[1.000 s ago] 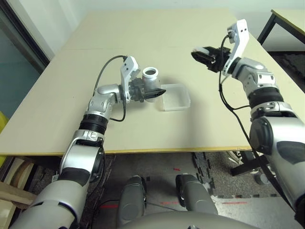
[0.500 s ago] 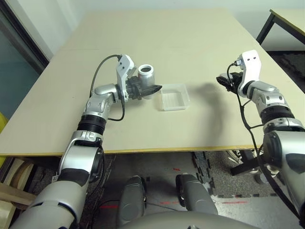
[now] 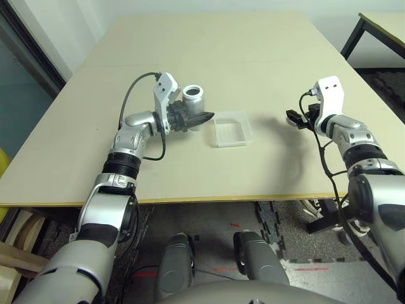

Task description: Pour the medicine from the bottle into the box.

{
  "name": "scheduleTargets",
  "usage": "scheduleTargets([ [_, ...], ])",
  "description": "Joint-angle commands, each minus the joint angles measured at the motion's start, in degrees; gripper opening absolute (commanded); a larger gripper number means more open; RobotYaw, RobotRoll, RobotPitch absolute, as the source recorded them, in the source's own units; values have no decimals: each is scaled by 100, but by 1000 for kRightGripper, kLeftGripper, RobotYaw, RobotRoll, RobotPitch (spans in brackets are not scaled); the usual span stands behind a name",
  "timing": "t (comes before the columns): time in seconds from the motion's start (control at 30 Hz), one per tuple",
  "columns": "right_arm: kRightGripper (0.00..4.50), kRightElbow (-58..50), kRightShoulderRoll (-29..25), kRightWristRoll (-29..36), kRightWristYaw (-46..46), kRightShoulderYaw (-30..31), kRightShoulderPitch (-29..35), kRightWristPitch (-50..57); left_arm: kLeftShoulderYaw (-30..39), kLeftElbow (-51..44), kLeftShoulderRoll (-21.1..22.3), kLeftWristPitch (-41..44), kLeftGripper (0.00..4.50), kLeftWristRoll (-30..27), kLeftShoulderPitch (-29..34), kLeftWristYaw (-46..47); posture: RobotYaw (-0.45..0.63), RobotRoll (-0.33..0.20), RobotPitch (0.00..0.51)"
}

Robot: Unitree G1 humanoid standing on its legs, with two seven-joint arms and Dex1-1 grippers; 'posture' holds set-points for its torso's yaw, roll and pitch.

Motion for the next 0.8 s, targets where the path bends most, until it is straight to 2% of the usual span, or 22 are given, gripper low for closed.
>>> scheduleTargets([
  [0.03, 4500, 15, 34, 0, 107, 1, -15, -165, -2, 116, 72, -61, 2732, 100, -25, 50, -151, 0, 42],
  [0.23, 4500, -239, -129, 55, 1149, 71, -192, -337, -13, 207, 140, -90, 2732, 165, -84, 150, -157, 0, 42],
  [0.47, 4500, -1392, -559, 174, 4136, 620, -197, -161, -27, 478, 180, -192, 2732, 257, -255, 193, -165, 0, 43],
  [0.53, 4500, -1704, -665, 195, 4668, 757, -102, -236, -22, 531, 177, -217, 2732, 270, -283, 184, -167, 0, 43],
  [0.8, 4500, -1867, -866, 58, 5469, 1149, 46, -868, -38, 650, 189, -286, 2732, 326, -362, 175, -166, 0, 46],
])
